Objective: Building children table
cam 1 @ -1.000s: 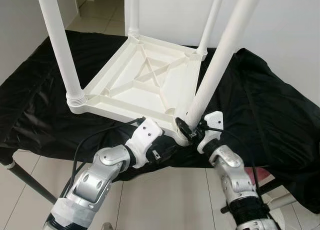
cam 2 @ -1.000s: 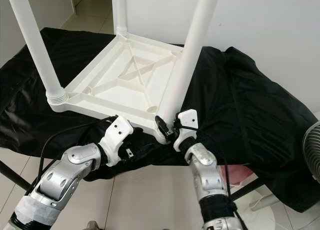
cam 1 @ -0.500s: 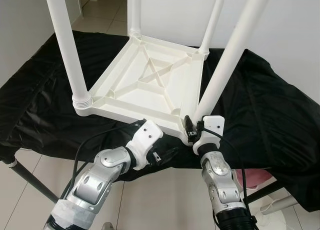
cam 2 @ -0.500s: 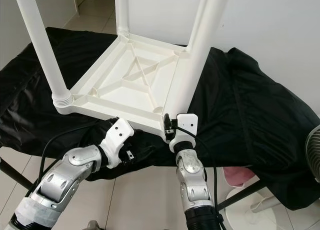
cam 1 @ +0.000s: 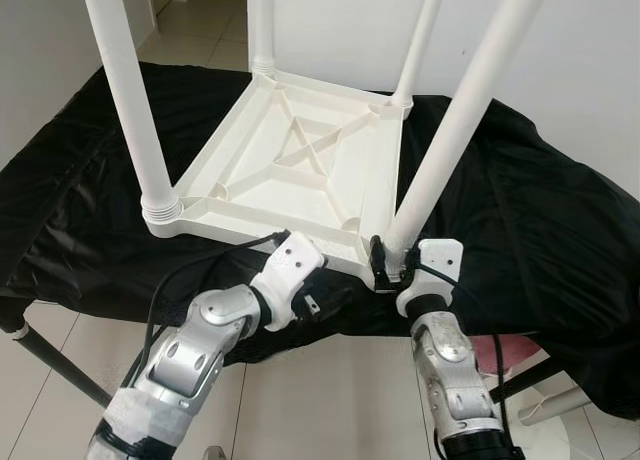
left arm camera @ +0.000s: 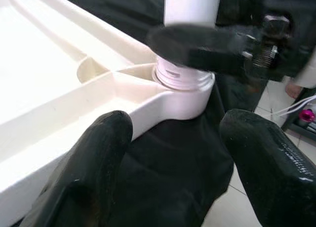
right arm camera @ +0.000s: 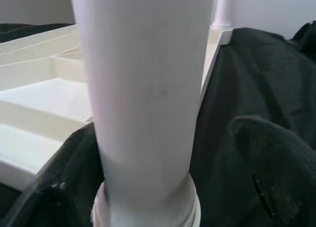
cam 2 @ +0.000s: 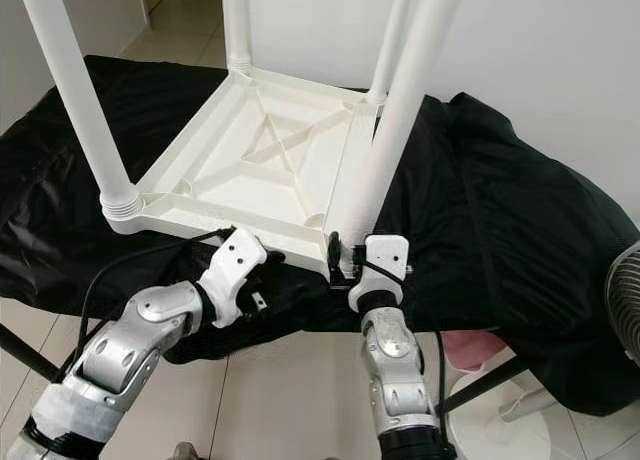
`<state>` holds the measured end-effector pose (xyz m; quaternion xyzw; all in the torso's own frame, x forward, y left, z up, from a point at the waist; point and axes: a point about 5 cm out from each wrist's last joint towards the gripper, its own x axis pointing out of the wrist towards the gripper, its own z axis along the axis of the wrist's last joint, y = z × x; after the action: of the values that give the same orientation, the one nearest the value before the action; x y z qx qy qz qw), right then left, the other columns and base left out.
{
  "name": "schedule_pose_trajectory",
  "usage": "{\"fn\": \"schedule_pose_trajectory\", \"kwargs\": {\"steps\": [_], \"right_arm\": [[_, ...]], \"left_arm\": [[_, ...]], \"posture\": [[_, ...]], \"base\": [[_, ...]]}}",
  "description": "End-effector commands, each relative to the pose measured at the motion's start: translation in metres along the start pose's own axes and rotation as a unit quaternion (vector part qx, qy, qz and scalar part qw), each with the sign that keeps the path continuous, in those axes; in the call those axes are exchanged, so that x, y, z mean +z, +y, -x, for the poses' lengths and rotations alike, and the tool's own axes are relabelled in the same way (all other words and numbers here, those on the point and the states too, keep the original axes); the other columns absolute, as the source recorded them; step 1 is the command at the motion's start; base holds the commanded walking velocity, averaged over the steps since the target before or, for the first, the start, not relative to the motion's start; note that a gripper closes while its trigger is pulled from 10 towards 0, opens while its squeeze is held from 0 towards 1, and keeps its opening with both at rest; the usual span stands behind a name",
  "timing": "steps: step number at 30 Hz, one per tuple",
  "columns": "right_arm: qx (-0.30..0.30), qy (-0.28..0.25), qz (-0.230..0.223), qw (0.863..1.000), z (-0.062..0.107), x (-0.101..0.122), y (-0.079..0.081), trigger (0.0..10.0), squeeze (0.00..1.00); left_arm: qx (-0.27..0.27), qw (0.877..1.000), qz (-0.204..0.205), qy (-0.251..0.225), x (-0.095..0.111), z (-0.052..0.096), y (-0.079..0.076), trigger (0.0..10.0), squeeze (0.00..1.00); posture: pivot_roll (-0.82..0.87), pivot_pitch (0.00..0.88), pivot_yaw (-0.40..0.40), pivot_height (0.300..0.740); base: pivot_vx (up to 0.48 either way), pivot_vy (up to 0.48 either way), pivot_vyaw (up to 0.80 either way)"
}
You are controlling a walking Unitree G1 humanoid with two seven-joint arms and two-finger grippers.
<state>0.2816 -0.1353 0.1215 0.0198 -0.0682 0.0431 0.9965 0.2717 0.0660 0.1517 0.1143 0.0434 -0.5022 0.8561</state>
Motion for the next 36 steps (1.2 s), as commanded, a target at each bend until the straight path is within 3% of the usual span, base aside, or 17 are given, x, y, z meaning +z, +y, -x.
{"fn": "schedule_pose_trajectory", "kwargs": {"steps": [1,6,7,9,10,13,16,22,24,29,32,33,34,36], "right_arm": [[0.007,0.0,0.001,1.0,0.003,-0.001,-0.006,10.0,1.0],[0.034,0.007,0.002,0.999,0.003,-0.002,-0.01,10.0,0.97],[0.051,0.008,0.001,0.999,0.001,-0.001,-0.013,10.0,0.68],[0.051,0.008,0.001,0.999,0.001,-0.001,-0.013,10.0,0.68],[0.073,0.007,-0.003,0.997,-0.001,0.001,-0.015,10.0,0.0],[0.126,0.004,0.005,0.992,-0.009,0.005,-0.021,10.0,0.0],[0.141,0.004,0.006,0.99,-0.012,0.006,-0.023,10.0,0.0],[0.234,0.026,0.021,0.972,-0.026,0.008,-0.031,10.0,0.0],[0.234,0.026,0.021,0.972,-0.026,0.008,-0.031,10.0,0.0],[0.296,0.047,0.042,0.953,-0.037,0.008,-0.025,10.0,0.0],[0.304,0.049,0.043,0.95,-0.039,0.008,-0.024,10.0,0.0],[0.309,0.052,0.044,0.949,-0.041,0.007,-0.023,8.7,0.0],[0.312,0.055,0.042,0.948,-0.043,0.005,-0.023,3.9,0.0],[0.312,0.055,0.042,0.948,-0.043,0.005,-0.023,3.9,0.0]], "left_arm": [[-0.001,1.0,0.001,-0.003,-0.001,-0.002,-0.001,10.0,0.0],[0.007,1.0,0.006,-0.009,0.001,-0.003,0.0,10.0,0.0],[0.015,1.0,0.01,-0.012,0.002,-0.004,0.001,10.0,0.0],[0.015,1.0,0.01,-0.012,0.002,-0.004,0.001,10.0,0.0],[0.017,1.0,0.011,-0.011,0.002,-0.004,0.001,10.0,0.0],[0.017,1.0,0.01,-0.003,-0.002,0.001,0.001,10.0,0.0],[0.015,1.0,0.008,-0.001,-0.003,0.002,0.001,10.0,0.0],[-0.007,1.0,-0.003,0.01,-0.003,0.008,0.001,10.0,0.0],[-0.007,1.0,-0.003,0.01,-0.003,0.008,0.001,10.0,0.0],[-0.025,0.999,-0.009,0.017,-0.003,0.008,0.0,10.0,0.0],[-0.024,0.999,-0.013,0.019,-0.003,0.008,0.0,10.0,0.0],[-0.02,0.999,-0.016,0.021,-0.004,0.008,0.001,10.0,0.0],[-0.014,1.0,-0.016,0.021,-0.004,0.008,0.004,10.0,0.0],[-0.014,1.0,-0.016,0.021,-0.004,0.008,0.004,10.0,0.0]], "posture": [[-0.02,0.014,-0.073,0.74],[-0.01,0.018,-0.071,0.74],[-0.01,0.017,-0.071,0.74],[-0.01,0.017,-0.071,0.74],[0.0,0.021,-0.074,0.74],[0.01,0.023,-0.075,0.74],[0.02,0.023,-0.071,0.74],[0.03,0.047,-0.065,0.74],[0.03,0.047,-0.065,0.74],[0.02,0.054,-0.064,0.74],[0.02,0.054,-0.064,0.74],[0.02,0.058,-0.069,0.74],[0.02,0.058,-0.078,0.74],[0.02,0.058,-0.078,0.74]], "base": [[0.0,0.0,0.0],[0.0,0.0,0.0],[0.0,0.0,0.0],[0.0,0.0,0.0],[0.0,0.0,0.0],[0.0,0.0,0.0],[0.0,0.0,0.0],[0.0,0.0,0.0],[0.0,0.0,0.0],[0.0,0.0,0.0],[0.0,0.0,0.0],[0.0,0.0,0.0],[0.0,0.0,0.0],[0.0,0.0,0.0]]}}
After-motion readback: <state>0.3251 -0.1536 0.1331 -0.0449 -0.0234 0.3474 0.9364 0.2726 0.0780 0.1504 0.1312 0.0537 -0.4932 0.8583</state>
